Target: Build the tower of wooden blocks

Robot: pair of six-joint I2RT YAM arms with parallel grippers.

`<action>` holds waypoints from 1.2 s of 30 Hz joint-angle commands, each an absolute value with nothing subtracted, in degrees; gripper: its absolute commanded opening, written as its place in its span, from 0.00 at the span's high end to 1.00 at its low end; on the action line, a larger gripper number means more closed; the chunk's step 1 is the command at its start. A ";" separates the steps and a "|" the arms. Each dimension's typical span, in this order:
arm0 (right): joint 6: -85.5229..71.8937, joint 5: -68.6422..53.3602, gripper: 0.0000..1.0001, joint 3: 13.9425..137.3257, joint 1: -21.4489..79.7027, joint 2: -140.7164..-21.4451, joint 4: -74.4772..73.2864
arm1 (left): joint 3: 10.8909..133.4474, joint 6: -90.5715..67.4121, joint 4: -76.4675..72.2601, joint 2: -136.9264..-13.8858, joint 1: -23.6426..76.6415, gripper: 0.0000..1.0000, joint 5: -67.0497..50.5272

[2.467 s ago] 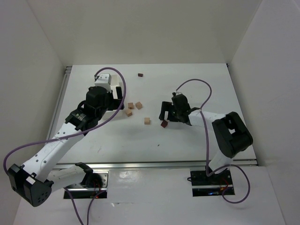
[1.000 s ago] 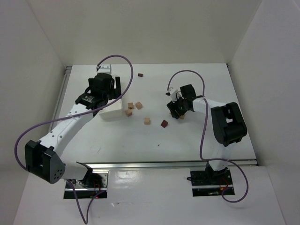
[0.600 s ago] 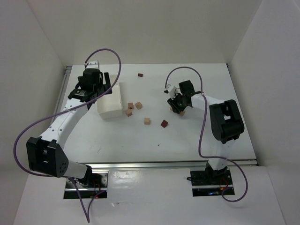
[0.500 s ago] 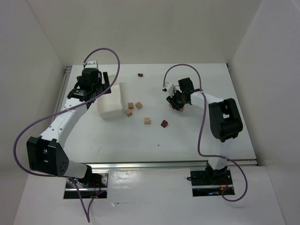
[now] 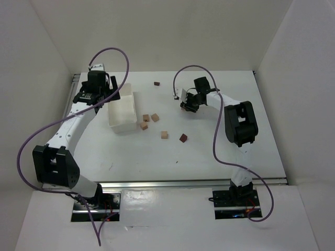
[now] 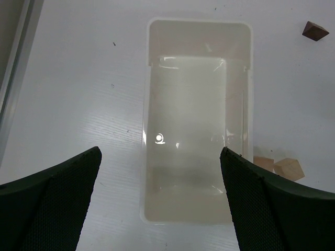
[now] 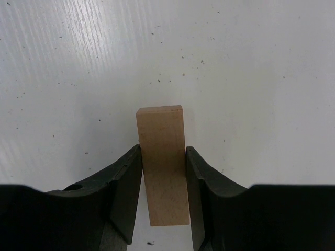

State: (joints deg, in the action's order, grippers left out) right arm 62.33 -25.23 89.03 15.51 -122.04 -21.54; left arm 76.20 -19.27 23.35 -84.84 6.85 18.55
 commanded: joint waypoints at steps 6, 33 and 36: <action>67.76 -29.36 0.80 93.52 16.35 -125.33 -25.84 | 79.28 -19.16 24.61 -86.48 6.50 0.00 16.26; 62.77 -28.21 0.23 93.17 18.45 -119.01 -17.32 | 79.28 -16.44 23.03 -81.74 6.50 0.00 10.38; 56.99 -28.83 0.18 89.66 20.21 -114.45 -11.10 | 77.70 -17.48 22.41 -78.85 6.50 0.00 8.27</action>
State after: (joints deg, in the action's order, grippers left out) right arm 62.81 -27.70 91.59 17.65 -122.37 -19.46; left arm 78.00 -17.87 25.30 -83.68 6.83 11.03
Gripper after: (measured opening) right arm 0.798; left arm 1.000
